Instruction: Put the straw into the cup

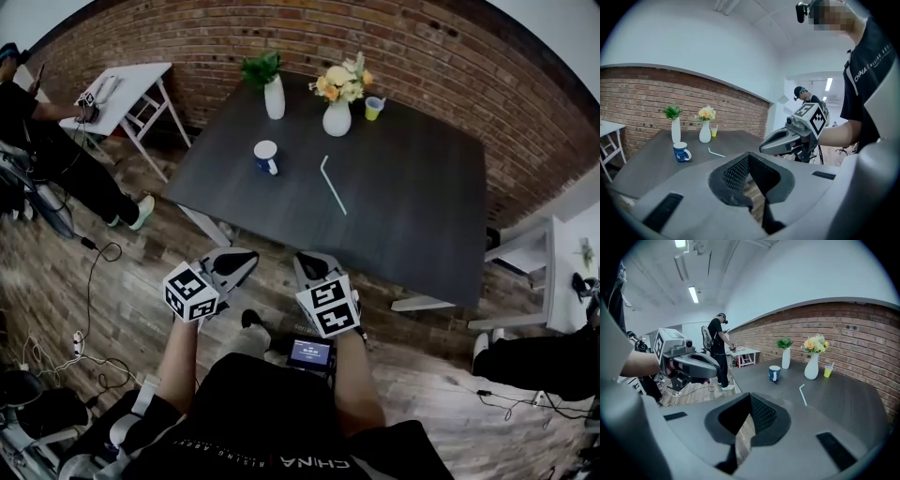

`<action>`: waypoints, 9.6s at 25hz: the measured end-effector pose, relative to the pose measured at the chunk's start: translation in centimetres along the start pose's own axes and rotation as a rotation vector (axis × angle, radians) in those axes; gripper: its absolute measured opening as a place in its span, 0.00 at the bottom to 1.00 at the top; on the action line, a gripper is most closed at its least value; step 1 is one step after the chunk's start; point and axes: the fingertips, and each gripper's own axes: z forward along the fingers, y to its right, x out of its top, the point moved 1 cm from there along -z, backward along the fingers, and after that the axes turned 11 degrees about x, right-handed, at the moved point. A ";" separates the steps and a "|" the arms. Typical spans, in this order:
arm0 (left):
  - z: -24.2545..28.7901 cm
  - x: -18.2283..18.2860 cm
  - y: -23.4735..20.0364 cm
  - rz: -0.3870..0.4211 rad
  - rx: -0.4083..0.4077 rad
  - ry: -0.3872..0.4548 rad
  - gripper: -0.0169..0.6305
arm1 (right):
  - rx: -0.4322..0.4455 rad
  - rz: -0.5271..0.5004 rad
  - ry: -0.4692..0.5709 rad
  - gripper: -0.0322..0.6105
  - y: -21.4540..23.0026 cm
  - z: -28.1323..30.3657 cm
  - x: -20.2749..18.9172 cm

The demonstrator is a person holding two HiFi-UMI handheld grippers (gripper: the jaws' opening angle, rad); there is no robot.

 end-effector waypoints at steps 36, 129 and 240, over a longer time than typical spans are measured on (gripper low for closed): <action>11.7 3.0 -23.0 0.028 -0.088 -0.051 0.03 | -0.013 0.030 -0.067 0.06 14.8 18.0 11.9; 19.1 -0.6 -19.3 -0.270 0.060 -0.126 0.03 | 0.048 0.174 -0.269 0.11 28.5 19.9 0.2; 23.2 3.2 -37.4 -0.270 0.126 0.039 0.08 | 0.084 0.201 0.021 0.17 27.1 22.0 12.8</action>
